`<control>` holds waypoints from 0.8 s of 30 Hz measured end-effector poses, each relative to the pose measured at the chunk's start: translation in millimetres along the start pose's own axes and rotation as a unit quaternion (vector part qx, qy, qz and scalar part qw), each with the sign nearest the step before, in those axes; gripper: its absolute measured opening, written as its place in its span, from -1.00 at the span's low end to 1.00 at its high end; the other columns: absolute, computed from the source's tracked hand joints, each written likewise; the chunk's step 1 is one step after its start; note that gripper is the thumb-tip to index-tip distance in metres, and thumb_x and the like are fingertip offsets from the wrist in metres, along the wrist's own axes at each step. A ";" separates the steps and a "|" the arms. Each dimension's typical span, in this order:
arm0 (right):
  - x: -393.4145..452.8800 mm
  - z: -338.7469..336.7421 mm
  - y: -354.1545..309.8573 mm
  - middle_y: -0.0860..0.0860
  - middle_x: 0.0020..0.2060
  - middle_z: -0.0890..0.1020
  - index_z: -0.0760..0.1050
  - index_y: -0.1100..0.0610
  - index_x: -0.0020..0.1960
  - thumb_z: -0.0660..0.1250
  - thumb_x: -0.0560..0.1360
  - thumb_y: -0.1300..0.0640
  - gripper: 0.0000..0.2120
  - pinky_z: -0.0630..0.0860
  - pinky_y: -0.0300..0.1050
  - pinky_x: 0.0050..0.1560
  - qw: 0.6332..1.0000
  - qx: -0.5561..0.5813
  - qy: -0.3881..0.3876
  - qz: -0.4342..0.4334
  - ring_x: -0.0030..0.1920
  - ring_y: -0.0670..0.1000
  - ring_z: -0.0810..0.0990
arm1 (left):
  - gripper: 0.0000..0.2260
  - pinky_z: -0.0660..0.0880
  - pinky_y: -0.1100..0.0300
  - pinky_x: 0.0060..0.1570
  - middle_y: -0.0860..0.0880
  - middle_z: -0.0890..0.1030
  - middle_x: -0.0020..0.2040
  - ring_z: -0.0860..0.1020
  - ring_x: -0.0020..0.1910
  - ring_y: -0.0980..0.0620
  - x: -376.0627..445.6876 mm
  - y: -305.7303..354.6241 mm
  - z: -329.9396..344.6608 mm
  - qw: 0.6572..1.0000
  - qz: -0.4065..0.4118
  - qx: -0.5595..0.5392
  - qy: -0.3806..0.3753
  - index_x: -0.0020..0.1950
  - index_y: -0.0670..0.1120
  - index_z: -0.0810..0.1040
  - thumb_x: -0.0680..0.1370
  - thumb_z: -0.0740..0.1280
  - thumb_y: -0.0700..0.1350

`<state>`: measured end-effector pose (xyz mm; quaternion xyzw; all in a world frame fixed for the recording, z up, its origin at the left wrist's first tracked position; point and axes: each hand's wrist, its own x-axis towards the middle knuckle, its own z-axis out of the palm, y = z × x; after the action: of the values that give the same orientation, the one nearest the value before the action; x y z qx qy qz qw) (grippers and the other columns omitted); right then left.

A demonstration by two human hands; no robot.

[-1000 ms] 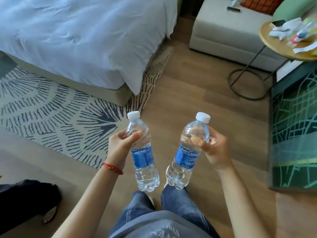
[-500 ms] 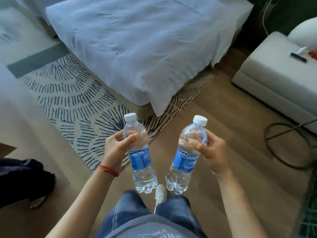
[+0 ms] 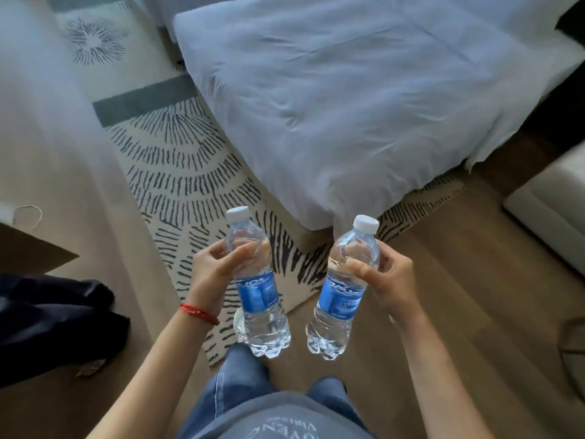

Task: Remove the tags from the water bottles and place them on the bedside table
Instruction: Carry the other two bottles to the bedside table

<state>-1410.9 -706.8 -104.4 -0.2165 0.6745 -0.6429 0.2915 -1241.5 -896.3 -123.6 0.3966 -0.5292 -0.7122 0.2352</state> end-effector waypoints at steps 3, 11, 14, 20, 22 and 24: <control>51.2 41.3 -6.8 -0.09 -0.27 0.71 0.65 -0.02 -0.15 0.50 0.16 0.03 -0.74 0.52 -0.34 -0.29 1.000 0.004 -0.004 0.005 -0.27 -0.14 0.65 | -0.73 0.58 0.25 -0.25 -0.02 0.70 -0.18 0.66 -0.17 0.00 50.2 23.2 -27.5 1.000 0.010 0.006 0.000 -0.13 -0.04 0.65 0.21 0.50 -0.01; 177.4 154.9 -29.0 -0.09 -0.24 0.71 0.61 0.04 -0.11 0.50 0.16 -0.01 -0.67 0.53 -0.34 -0.25 0.999 -0.014 -0.050 0.014 -0.22 -0.11 0.67 | -0.81 0.55 0.31 -0.29 0.01 0.70 -0.20 0.66 -0.21 0.04 160.0 77.9 -111.8 0.999 0.023 0.002 0.030 -0.19 0.02 0.67 0.23 0.49 -0.03; 220.5 184.8 -34.9 -0.11 -0.22 0.71 0.63 -0.06 -0.12 0.52 0.21 0.08 -0.75 0.53 -0.34 -0.25 0.996 -0.022 -0.087 0.019 -0.21 -0.12 0.67 | -0.82 0.56 0.27 -0.28 -0.01 0.70 -0.19 0.67 -0.20 0.02 192.5 86.9 -134.8 0.998 0.020 -0.020 0.061 -0.17 0.00 0.67 0.24 0.50 -0.06; 315.4 233.9 -39.2 -0.10 -0.22 0.71 0.64 -0.06 -0.12 0.50 0.28 0.20 -0.76 0.53 -0.32 -0.22 0.991 -0.021 -0.134 0.019 -0.20 -0.12 0.67 | -0.71 0.57 0.25 -0.27 -0.01 0.70 -0.20 0.66 -0.20 0.01 266.6 107.0 -162.5 0.992 0.011 -0.042 0.116 -0.18 0.00 0.68 0.15 0.52 0.05; 351.1 249.4 -40.7 -0.11 -0.21 0.71 0.64 -0.06 -0.12 0.50 0.23 0.11 -0.76 0.52 -0.36 -0.24 0.989 -0.019 -0.147 0.019 -0.20 -0.14 0.67 | -0.69 0.57 0.26 -0.28 -0.01 0.70 -0.21 0.66 -0.21 0.03 296.4 116.2 -167.3 0.990 0.014 -0.051 0.131 -0.19 -0.03 0.67 0.13 0.52 0.05; 390.1 264.9 -43.8 -0.12 -0.22 0.71 0.63 -0.03 -0.13 0.49 0.19 0.05 -0.75 0.51 -0.38 -0.26 0.986 -0.027 -0.166 0.019 -0.21 -0.15 0.67 | -0.65 0.57 0.25 -0.29 -0.01 0.70 -0.22 0.66 -0.22 0.03 328.1 126.9 -171.2 0.987 0.016 -0.054 0.148 -0.19 -0.04 0.66 0.10 0.54 0.06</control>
<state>-1523.9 -1166.7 -106.7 -0.3149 0.6377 -0.5740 0.4057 -1301.4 -1282.8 -129.4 0.4760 -0.4558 -0.6693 0.3431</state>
